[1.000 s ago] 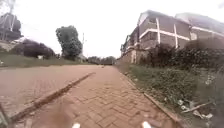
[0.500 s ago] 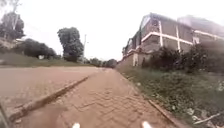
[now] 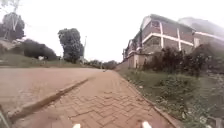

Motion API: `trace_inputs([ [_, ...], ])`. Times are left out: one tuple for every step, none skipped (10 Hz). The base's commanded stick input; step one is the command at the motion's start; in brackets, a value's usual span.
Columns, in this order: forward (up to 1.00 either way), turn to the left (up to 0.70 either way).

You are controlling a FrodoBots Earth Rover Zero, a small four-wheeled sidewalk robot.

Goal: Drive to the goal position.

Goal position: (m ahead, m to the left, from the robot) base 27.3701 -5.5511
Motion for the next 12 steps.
trace_inputs([
  [0.5,0.0],
  [0.5,0.0],
  [0.5,0.0],
  [0.5,0.0],
  [0.5,0.0],
  [0.5,0.0],
  [0.5,0.0],
  [0.5,0.0],
  [0.5,0.09],
  [0.5,0.05],
  [0.5,0.04],
  [0.5,0.04],
])
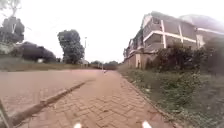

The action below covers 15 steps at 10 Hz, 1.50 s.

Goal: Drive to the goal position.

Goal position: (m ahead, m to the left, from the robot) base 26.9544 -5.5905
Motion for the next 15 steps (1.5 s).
trace_inputs([
  [0.5,0.04],
  [0.5,0.04],
  [0.5,0.04],
  [0.5,0.03],
  [0.5,0.15],
  [0.5,0.19],
  [0.5,0.01],
  [0.5,0.17],
  [0.5,0.2],
  [0.5,0.07],
  [0.5,0.0],
  [0.5,0.01],
  [0.5,0.09],
  [0.5,0.15],
  [0.5,0.09],
])
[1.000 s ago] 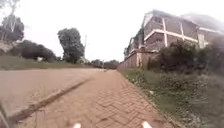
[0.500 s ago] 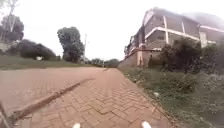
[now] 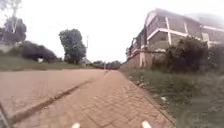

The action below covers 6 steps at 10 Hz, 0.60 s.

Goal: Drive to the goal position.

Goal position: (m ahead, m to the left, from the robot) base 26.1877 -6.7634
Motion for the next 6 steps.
trace_inputs([
  [0.5,0.05],
  [0.5,0.06],
  [0.5,0.07],
  [0.5,0.16],
  [0.5,0.16],
  [0.5,0.21],
])
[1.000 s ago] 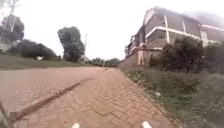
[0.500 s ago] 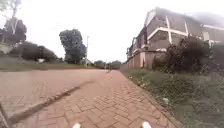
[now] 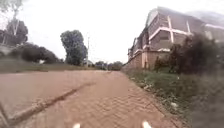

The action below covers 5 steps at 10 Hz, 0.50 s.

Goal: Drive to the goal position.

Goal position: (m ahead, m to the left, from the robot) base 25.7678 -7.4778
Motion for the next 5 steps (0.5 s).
trace_inputs([
  [0.5,0.21],
  [0.5,0.19],
  [0.5,0.24],
  [0.5,0.14],
  [0.5,0.05],
])
